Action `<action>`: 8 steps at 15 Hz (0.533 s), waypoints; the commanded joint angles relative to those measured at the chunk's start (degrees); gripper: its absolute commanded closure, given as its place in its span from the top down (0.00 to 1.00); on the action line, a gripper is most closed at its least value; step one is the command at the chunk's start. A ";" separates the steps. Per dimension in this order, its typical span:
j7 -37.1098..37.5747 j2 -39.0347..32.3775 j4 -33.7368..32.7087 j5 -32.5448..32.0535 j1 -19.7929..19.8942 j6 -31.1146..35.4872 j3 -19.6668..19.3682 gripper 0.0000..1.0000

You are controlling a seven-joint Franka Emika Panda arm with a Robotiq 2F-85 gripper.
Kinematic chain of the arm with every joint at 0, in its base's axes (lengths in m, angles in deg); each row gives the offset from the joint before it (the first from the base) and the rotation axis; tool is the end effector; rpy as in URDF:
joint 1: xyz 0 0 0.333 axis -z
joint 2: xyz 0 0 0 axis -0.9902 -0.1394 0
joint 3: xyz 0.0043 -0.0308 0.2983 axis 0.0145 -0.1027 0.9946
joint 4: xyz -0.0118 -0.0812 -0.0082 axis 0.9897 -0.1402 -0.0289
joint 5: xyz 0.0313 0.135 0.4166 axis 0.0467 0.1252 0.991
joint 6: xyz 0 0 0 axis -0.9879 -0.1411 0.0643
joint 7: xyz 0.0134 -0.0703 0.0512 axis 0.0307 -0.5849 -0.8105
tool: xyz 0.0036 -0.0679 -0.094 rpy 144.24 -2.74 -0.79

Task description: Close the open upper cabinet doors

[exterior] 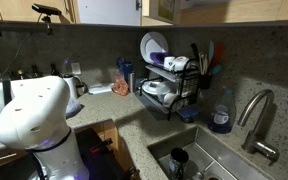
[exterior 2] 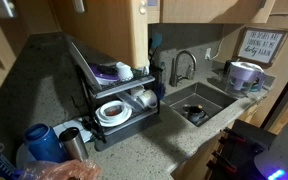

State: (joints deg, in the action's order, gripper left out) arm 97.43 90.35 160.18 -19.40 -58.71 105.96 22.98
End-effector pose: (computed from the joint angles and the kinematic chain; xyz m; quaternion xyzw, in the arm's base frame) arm 0.1963 -0.0278 0.7619 0.7668 -0.2453 0.5853 0.0960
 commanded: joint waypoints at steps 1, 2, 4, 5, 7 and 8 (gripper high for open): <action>1.97 -0.59 2.35 -2.47 2.82 4.54 0.35 0.00; 2.04 -0.85 2.90 -2.90 3.45 5.69 0.51 0.00; 2.20 -1.87 3.82 -3.54 4.87 7.83 0.71 0.00; 2.31 -2.33 4.27 -3.82 5.63 8.68 0.79 0.00; 2.58 -3.53 5.06 -4.23 7.12 10.40 0.99 0.00; 2.71 -4.12 5.40 -4.26 7.82 11.05 1.13 0.00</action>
State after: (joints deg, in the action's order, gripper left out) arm 97.53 88.71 164.69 -22.16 -53.82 113.61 23.29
